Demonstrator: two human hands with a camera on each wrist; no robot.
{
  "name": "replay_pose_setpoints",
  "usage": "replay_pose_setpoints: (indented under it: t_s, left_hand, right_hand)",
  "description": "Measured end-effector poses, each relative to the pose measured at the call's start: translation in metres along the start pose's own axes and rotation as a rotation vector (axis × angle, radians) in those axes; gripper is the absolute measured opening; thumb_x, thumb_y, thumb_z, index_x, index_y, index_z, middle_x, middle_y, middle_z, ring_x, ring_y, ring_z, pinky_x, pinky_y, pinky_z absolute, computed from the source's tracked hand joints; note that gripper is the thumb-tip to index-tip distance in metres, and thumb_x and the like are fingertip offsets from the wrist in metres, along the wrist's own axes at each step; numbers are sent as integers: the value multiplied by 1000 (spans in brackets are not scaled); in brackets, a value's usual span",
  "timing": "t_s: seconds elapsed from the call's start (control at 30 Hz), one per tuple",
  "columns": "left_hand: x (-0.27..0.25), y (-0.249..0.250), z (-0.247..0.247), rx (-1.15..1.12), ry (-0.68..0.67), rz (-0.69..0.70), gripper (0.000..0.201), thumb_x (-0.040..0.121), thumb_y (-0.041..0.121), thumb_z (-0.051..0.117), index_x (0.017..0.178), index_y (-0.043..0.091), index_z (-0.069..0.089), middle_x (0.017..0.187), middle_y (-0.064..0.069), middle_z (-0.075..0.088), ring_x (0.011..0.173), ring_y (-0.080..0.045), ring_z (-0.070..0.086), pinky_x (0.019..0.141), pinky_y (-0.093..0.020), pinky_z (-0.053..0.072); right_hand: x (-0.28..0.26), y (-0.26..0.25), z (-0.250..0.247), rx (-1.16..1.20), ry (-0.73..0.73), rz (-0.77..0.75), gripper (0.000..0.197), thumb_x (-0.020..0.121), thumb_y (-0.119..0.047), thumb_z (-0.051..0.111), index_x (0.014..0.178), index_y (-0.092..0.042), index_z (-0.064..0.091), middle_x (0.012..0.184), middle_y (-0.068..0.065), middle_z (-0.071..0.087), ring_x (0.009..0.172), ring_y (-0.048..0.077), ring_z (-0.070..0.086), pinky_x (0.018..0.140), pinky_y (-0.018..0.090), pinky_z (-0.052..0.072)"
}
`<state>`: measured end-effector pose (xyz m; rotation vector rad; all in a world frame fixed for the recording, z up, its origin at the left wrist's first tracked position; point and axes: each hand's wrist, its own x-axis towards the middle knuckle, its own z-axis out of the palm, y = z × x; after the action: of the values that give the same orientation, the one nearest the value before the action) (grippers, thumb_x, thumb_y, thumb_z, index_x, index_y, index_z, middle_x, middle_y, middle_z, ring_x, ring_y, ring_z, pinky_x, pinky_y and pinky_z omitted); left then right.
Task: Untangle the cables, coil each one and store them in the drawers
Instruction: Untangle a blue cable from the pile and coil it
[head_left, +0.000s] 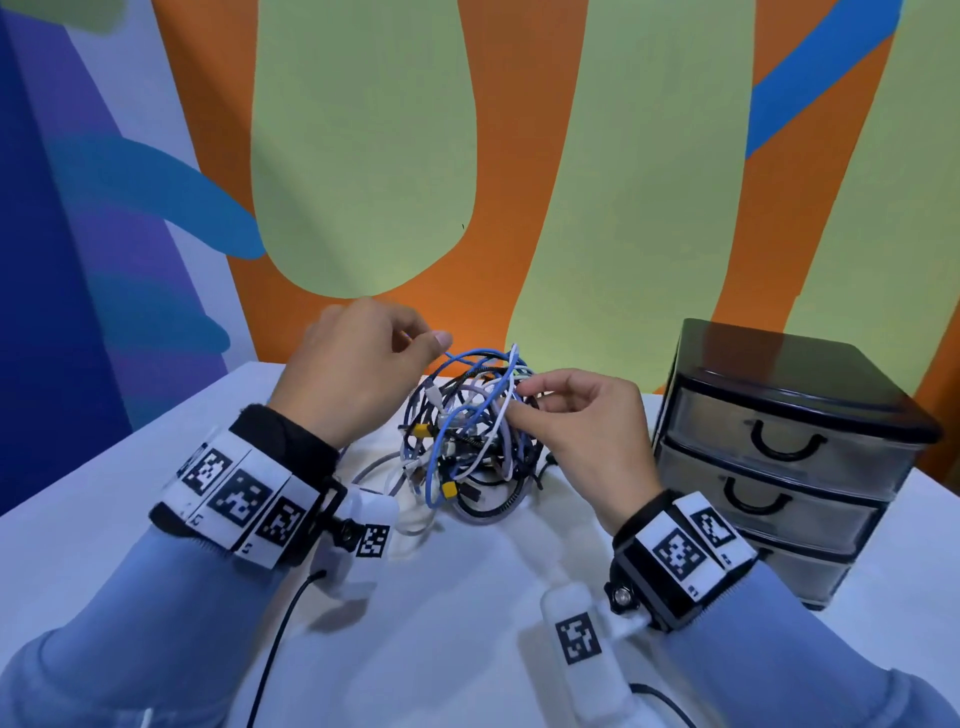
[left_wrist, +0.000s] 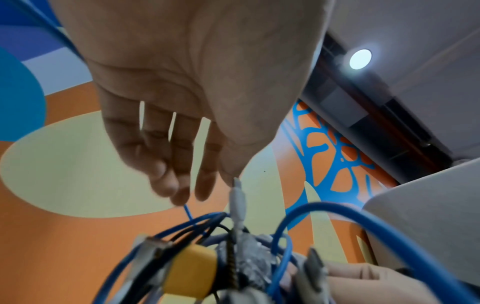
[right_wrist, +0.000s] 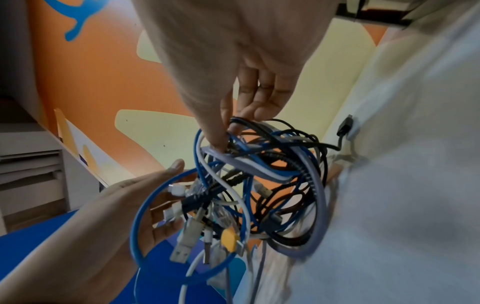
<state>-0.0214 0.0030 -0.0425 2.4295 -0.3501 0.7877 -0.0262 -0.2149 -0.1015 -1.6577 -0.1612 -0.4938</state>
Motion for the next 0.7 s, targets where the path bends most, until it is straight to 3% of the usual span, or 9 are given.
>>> replay_pose_setpoints:
  t_s: [0.13,0.2,0.3,0.37,0.53,0.63,0.7]
  left_hand:
    - [-2,10,3,-111,8,173,19,98,50,67,98,35,79,85,13,70,83,-8,66,75,-33,51]
    - [-2,12,8,-196,-69,237,24,93,56,65,109,44,79,101,12,68,96,-5,66,83,-32,53]
    - [-7,10,18,-206,-232,281,33,91,65,64,121,54,73,121,12,57,117,-5,53,94,-26,42]
    - [-10,9,23,-170,-283,276,35,91,67,67,124,56,71,128,10,53,124,-8,45,100,-26,35]
    - [-8,6,26,-97,-212,202,31,87,67,62,116,60,70,119,15,53,118,-10,47,104,-40,43]
    - [-5,3,22,-25,-151,133,24,89,58,61,111,53,70,115,12,53,116,-15,49,99,-44,47]
    - [-3,-1,19,25,-125,78,21,91,51,60,110,49,71,113,9,52,115,-18,48,96,-43,47]
  right_hand:
    - [-2,-3,0,-31,-27,2,22,72,-29,96,87,-19,83,63,5,65,62,15,58,67,33,50]
    - [-4,-4,0,-40,-65,-17,16,77,-28,93,89,-23,84,61,8,61,62,15,53,67,33,46]
    - [-5,-4,2,-76,-164,-59,9,83,-31,86,91,-32,85,60,5,44,65,16,38,65,37,33]
    - [-4,-2,3,-100,-208,-59,9,81,-34,81,89,-31,83,66,14,55,69,15,44,67,42,44]
    - [-6,-4,3,-172,-213,-46,8,94,-27,75,88,-23,77,81,1,68,69,14,55,69,32,44]
    - [-5,-5,2,-223,-76,-112,8,99,-28,68,93,-26,72,105,-3,68,88,5,62,79,25,46]
    - [-2,-8,3,-102,12,-140,6,102,-24,64,100,-21,69,101,-6,68,86,2,60,81,22,45]
